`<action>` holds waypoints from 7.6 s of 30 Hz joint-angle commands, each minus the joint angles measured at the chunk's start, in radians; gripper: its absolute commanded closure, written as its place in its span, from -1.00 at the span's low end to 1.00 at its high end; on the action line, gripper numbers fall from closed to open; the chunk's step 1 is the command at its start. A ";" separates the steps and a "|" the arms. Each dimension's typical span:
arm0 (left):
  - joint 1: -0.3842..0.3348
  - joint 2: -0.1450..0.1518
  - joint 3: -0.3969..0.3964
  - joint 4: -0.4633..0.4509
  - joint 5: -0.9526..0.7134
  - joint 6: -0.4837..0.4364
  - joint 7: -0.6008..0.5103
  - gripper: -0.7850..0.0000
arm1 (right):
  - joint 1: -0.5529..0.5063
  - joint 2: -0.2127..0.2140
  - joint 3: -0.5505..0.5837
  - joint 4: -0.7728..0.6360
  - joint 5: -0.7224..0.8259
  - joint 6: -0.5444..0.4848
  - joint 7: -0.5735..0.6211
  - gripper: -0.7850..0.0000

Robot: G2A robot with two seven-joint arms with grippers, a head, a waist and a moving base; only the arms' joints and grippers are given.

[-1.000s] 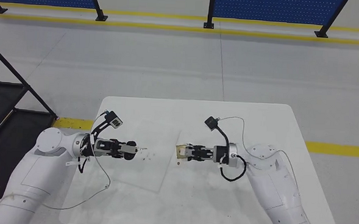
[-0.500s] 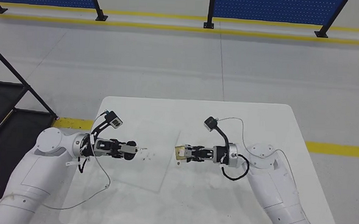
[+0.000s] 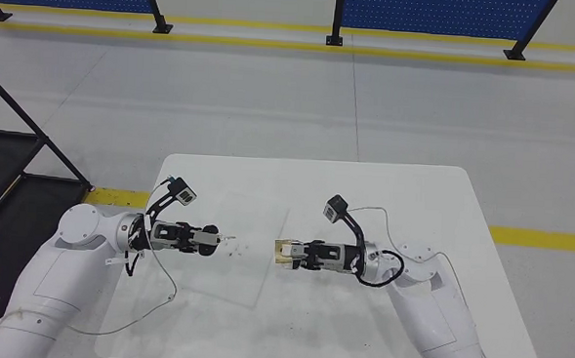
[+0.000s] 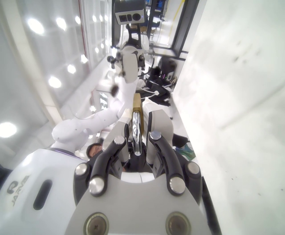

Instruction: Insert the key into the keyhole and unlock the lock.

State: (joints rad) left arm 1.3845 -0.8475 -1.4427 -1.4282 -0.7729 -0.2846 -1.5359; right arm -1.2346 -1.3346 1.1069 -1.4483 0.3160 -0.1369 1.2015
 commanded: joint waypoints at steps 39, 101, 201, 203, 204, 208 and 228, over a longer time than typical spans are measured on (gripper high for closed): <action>0.035 0.001 -0.005 -0.060 0.027 0.087 0.073 1.00 | -0.060 0.026 0.005 -0.127 -0.075 0.017 -0.116 1.00; 0.052 -0.019 0.075 -0.141 0.113 0.052 0.160 1.00 | -0.069 0.055 -0.073 -0.178 -0.066 0.038 -0.239 1.00; 0.052 -0.017 0.067 -0.133 0.135 0.090 0.014 1.00 | 0.078 0.087 -0.113 -0.160 -0.087 0.178 0.059 1.00; 0.053 -0.017 0.069 -0.135 0.138 0.091 0.015 1.00 | 0.085 0.087 -0.118 -0.155 -0.085 0.181 0.063 1.00; 0.053 -0.017 0.070 -0.136 0.139 0.092 0.016 1.00 | 0.087 0.088 -0.121 -0.153 -0.084 0.180 0.061 1.00; 0.052 -0.017 0.077 -0.141 0.140 0.094 0.018 1.00 | 0.094 0.088 -0.133 -0.146 -0.079 0.174 0.052 1.00; 0.035 -0.021 0.106 -0.133 0.142 0.095 0.032 1.00 | 0.101 0.097 -0.168 -0.133 -0.057 0.153 0.024 1.00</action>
State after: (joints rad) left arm 1.4194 -0.8680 -1.3376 -1.5614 -0.6306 -0.1891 -1.5043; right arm -1.1327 -1.2385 0.9400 -1.5813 0.2583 0.0174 1.2256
